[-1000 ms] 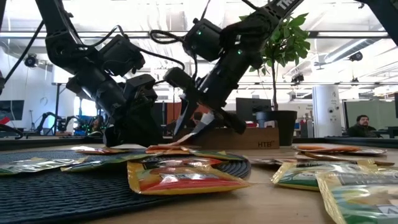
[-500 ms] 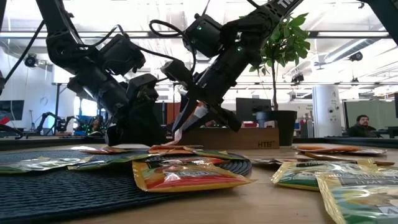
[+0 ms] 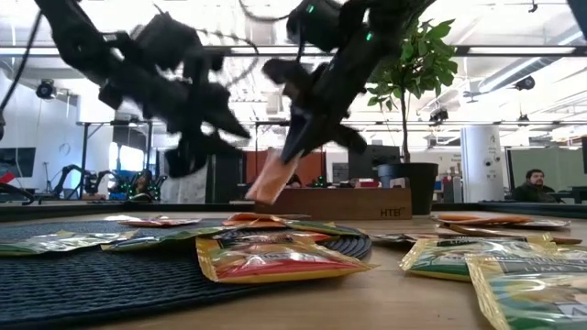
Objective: Pick & Place Tea
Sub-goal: Put the white tea bag into the left section of the brown wooden organizer
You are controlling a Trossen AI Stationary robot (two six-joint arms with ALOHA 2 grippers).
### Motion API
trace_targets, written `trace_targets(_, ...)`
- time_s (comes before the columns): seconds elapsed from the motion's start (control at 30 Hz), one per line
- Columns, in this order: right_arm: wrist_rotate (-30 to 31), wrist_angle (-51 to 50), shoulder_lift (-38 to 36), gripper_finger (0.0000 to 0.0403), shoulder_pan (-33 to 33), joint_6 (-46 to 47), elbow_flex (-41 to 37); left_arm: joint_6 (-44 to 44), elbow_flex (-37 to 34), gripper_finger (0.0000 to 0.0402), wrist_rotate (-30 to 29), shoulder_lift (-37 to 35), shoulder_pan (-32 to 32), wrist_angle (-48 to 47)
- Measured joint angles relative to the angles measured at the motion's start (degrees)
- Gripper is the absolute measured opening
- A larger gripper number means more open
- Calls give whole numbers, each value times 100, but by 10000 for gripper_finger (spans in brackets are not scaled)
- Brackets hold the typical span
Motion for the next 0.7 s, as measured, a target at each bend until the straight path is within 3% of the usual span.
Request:
trace_targets(0.23,-95,-668,-1128,8,80,-2389,-7,-65,-9,123,-846,-1058,36,-268)
trace_targets(0.37,32,-1057,-1581,8,174,-4141,-4,-388,73,123,-845,-1153,227,-164)
trace_targets(0.53,592,-1405,-1823,8,356,-5643,-11,-765,376,123,103,-899,455,-105)
trace_targets(0.7,1856,-1423,-1977,8,776,-7370,-11,-1073,900,123,1393,-385,525,-131)
